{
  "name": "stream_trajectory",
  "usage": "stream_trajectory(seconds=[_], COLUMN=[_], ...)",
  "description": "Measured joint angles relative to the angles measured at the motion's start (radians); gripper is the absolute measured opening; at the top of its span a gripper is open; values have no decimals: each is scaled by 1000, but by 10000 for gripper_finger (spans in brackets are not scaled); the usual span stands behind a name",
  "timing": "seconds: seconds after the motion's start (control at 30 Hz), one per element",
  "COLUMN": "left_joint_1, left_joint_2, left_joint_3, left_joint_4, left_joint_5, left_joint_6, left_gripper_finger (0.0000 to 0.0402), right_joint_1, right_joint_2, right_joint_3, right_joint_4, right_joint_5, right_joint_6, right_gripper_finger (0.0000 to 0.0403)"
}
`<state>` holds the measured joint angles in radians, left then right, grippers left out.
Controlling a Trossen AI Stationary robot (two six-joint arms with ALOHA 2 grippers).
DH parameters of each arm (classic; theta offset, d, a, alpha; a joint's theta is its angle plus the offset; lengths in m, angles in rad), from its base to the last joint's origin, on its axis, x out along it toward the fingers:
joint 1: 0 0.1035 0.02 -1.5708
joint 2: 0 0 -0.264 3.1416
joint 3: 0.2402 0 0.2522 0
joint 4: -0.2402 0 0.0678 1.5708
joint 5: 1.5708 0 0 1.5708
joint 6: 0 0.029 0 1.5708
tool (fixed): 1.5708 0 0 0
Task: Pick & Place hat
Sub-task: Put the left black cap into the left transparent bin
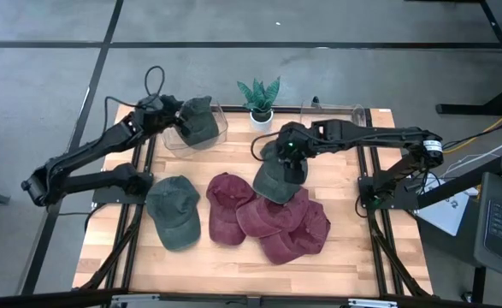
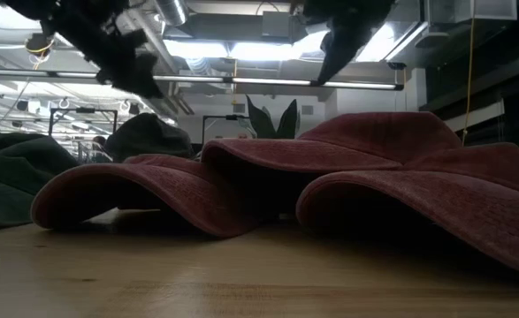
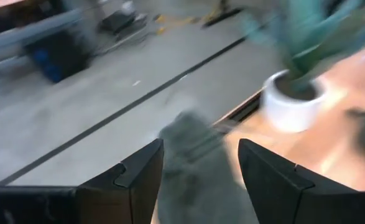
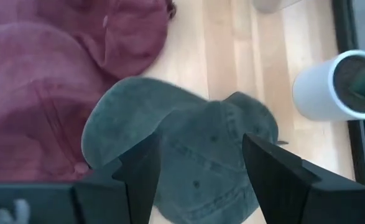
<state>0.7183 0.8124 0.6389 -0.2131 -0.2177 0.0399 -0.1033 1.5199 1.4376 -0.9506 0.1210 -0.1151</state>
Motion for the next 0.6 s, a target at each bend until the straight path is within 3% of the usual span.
stream_trajectory(seconds=[0.17,0.3,0.6], left_joint_1=[-41,-85,-184], left_joint_2=[-84,-147,-210], left_joint_3=[16,16,16], left_joint_4=[2,6,6], left_joint_5=[151,190,190], left_joint_6=[-16,-52,-83], left_gripper_finger=[201,203,199], right_joint_1=[26,48,105], right_joint_2=[-35,-113,-397], right_joint_3=[-129,-280,-713], right_joint_4=[49,180,777], right_joint_5=[-19,-67,-203], right_joint_6=[-5,18,84], right_gripper_finger=[222,222,222])
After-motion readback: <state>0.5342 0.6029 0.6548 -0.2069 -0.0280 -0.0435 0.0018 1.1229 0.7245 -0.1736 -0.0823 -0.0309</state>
